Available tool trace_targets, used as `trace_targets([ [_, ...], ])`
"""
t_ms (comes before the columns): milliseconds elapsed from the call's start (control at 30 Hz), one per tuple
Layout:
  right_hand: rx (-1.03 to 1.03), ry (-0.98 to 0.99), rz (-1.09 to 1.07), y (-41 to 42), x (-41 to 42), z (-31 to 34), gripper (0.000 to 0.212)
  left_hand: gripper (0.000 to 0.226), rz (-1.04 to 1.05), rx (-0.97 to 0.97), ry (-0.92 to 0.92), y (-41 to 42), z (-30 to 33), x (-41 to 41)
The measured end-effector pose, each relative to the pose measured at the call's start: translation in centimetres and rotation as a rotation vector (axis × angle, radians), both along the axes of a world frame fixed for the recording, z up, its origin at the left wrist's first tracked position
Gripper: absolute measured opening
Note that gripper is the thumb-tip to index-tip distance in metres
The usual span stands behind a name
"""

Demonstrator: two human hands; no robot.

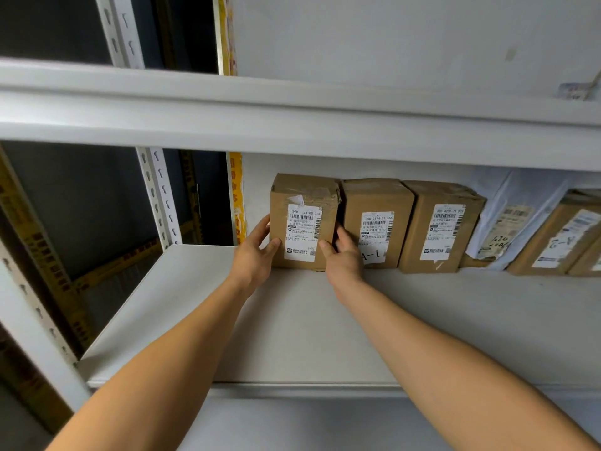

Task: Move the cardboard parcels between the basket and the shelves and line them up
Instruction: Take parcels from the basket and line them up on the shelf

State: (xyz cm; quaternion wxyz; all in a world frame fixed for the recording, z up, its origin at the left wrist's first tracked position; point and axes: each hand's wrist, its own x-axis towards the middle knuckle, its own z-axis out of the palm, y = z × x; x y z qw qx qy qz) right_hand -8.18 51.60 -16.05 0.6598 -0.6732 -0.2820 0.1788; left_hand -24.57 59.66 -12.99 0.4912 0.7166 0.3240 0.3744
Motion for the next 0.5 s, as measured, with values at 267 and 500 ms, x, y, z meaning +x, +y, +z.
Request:
trace_targets([
  [267,-0.118,-0.178,0.039,-4.2,0.3,0.7,0.037,0.048,0.185,-0.009,0.239,-1.6,-0.7,-1.0],
  [500,-0.203,-0.384,0.127,-11.0,2.1,2.0,0.018,0.035,0.137,0.184,0.331,-8.2,0.3,-0.7],
])
